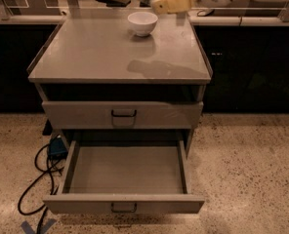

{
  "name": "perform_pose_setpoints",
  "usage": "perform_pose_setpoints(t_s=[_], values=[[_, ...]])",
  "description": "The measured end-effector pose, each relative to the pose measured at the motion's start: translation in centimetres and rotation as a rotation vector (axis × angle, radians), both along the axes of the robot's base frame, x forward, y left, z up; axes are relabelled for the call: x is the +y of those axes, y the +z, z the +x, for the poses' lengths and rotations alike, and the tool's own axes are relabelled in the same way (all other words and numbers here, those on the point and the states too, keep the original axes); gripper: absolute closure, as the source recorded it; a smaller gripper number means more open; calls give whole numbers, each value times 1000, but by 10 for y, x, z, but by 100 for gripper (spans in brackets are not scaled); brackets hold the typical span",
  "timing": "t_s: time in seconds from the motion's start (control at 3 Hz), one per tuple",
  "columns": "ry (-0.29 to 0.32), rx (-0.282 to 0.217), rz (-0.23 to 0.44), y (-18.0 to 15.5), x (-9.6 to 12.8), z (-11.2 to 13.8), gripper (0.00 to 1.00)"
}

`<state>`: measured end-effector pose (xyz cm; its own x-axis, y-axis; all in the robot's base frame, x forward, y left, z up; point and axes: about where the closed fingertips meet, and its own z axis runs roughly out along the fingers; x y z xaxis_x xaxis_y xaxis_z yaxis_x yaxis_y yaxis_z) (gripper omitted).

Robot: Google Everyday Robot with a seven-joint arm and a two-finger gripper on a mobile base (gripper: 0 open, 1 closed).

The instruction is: Place 7up can into middle drawer

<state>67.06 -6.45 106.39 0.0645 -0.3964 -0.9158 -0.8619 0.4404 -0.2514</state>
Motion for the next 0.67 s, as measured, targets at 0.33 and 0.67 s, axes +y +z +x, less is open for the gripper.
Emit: perform_pose_setpoints(t_s=[0.33, 0.67], values=[[-131, -2, -12, 23, -26, -56, 100], [-169, 51, -50, -8, -45, -73, 100]])
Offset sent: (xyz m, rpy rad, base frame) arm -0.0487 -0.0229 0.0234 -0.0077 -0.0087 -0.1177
